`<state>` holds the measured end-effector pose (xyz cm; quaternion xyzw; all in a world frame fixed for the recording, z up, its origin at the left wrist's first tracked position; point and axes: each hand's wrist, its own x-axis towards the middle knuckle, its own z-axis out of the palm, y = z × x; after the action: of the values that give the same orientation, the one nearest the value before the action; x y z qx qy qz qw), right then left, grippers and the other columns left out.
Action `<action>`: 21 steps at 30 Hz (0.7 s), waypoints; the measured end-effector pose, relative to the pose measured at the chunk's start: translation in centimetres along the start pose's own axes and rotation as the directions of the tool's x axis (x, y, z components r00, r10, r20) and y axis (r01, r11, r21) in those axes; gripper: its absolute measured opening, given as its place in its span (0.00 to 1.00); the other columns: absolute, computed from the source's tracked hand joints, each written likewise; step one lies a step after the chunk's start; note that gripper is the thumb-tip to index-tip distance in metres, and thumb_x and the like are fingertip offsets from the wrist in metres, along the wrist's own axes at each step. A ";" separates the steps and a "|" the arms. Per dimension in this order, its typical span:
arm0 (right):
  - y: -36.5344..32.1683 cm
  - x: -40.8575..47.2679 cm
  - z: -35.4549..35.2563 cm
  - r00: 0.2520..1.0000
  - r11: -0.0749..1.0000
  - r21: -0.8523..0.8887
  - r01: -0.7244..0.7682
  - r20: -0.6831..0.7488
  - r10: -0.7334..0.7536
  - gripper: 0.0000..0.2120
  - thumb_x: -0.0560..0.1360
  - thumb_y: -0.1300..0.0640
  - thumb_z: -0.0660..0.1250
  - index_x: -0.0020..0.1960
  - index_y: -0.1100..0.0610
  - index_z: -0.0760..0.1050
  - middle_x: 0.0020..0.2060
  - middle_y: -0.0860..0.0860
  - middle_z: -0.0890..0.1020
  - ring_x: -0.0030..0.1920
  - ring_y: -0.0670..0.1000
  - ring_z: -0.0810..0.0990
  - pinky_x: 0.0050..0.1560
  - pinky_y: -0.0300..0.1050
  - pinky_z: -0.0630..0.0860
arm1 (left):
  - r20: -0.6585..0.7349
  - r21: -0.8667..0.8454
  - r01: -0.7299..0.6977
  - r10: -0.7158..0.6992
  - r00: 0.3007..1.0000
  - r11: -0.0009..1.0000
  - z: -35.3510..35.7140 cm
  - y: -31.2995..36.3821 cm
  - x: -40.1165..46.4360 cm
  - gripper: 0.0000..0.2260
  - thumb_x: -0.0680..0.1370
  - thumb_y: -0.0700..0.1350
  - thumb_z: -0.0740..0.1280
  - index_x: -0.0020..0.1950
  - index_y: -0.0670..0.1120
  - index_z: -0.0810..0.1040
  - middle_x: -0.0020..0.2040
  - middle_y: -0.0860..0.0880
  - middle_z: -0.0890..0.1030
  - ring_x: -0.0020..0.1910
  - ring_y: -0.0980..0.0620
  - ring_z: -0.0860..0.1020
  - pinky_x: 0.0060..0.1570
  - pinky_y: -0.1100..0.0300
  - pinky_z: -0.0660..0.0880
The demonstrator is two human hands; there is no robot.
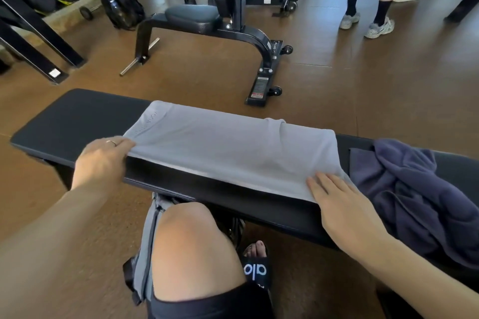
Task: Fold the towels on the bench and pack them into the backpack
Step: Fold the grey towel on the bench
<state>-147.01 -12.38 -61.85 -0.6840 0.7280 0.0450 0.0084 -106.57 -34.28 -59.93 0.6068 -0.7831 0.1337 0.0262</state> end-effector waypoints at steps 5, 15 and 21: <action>-0.9 0.4 -1.5 0.998 0.999 0.022 -0.034 0.055 0.032 0.26 0.83 0.55 0.52 0.80 0.53 0.51 0.79 0.52 0.58 0.77 0.52 0.60 0.71 0.46 0.65 | -0.042 0.102 -0.116 0.121 0.992 0.988 -0.3 -0.5 0.3 0.21 0.62 0.25 0.76 0.52 0.40 0.85 0.50 0.42 0.85 0.52 0.37 0.81 0.59 0.42 0.76; -2.9 -1.5 -0.8 0.985 0.996 -0.068 -0.062 0.158 0.072 0.32 0.78 0.56 0.62 0.78 0.62 0.56 0.75 0.64 0.63 0.73 0.62 0.66 0.63 0.54 0.75 | 0.186 0.326 -0.206 0.151 0.971 0.923 0.1 -2.8 -1.7 0.12 0.68 0.33 0.75 0.45 0.49 0.81 0.46 0.51 0.83 0.50 0.47 0.81 0.61 0.54 0.73; -3.1 -2.0 -1.4 0.985 0.994 -0.107 -0.009 0.172 0.028 0.31 0.81 0.56 0.55 0.79 0.61 0.47 0.77 0.63 0.56 0.74 0.60 0.63 0.62 0.50 0.75 | 0.282 0.438 -0.131 0.003 0.959 0.889 -1.1 -1.0 -2.9 0.11 0.77 0.37 0.66 0.54 0.52 0.77 0.49 0.56 0.78 0.51 0.53 0.81 0.44 0.62 0.73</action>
<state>-143.67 -10.69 -60.51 -0.6703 0.7274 0.1430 0.0349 -104.94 -31.50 -59.25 0.5811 -0.7470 0.2278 -0.2288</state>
